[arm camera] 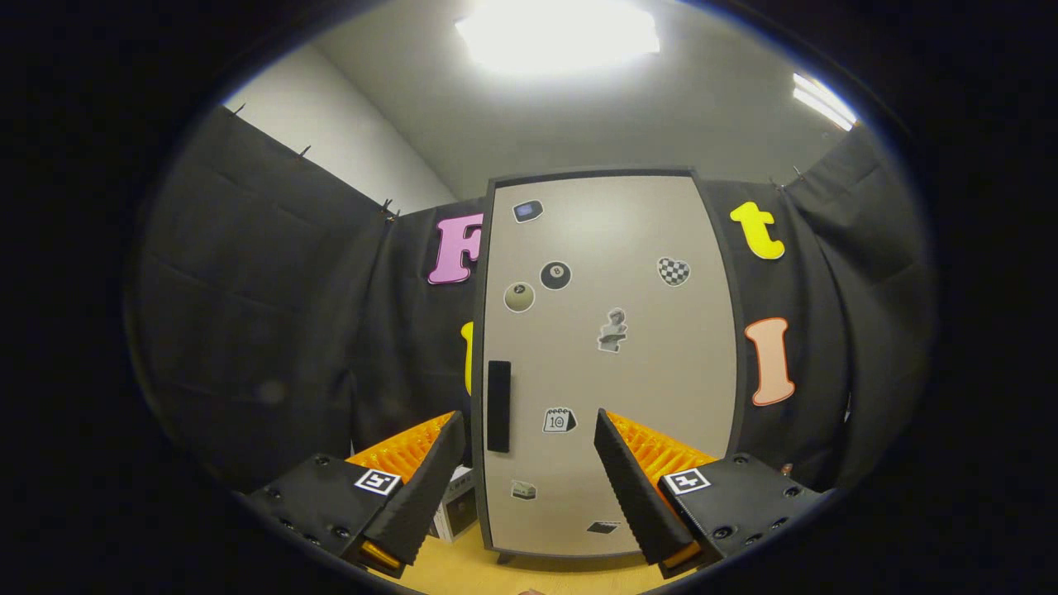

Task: Open the shoe cabinet door, grab the shoes and put them into the shoe cabinet, then close the shoe cabinet door.

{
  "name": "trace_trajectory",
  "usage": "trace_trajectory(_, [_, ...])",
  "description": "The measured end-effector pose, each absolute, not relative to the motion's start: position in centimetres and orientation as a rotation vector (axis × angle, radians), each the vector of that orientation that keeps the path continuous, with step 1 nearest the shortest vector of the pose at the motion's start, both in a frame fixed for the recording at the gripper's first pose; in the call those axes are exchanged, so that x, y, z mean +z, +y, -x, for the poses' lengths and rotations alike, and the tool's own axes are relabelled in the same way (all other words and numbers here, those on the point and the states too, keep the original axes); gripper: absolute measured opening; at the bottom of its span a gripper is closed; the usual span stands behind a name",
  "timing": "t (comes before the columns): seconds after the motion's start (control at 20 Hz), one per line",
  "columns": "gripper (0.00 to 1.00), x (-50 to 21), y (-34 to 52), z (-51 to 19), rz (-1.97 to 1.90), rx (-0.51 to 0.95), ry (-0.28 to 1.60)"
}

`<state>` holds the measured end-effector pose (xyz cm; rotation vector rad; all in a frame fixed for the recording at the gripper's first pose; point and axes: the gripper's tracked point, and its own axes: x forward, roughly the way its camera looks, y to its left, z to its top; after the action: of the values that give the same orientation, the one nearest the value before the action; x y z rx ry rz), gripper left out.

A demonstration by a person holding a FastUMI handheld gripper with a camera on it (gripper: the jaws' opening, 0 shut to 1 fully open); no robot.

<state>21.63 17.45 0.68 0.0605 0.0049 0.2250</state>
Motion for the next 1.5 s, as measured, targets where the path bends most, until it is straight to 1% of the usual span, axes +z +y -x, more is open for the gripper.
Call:
trace_trajectory(0.25, [0.99,0.4,20.1,-25.9,-0.048,0.246,-0.004])
trace_trajectory(0.55, [0.99,-1.6,23.2,-30.2,-0.041,0.274,0.058])
trace_trajectory(0.8, [0.99,-3.5,24.5,-33.7,-0.032,0.247,0.116])
trace_trajectory(1.0, [0.97,-4.7,25.1,-35.7,-0.037,0.234,0.152])
trace_trajectory(1.05, [0.94,-5.0,25.2,-36.0,-0.038,0.227,0.161])
trace_trajectory(1.1, [0.82,-5.1,25.4,-36.2,-0.039,0.228,0.167])
trace_trajectory(1.25, [0.77,-5.1,25.1,-37.1,-0.020,0.191,0.157])
trace_trajectory(1.4, [0.44,-5.7,24.9,-37.8,-0.005,0.172,0.181])
trace_trajectory(1.45, [0.43,-6.2,25.2,-38.0,-0.021,0.186,0.197])
trace_trajectory(1.5, [0.39,-5.9,25.4,-37.8,-0.020,0.180,0.186])
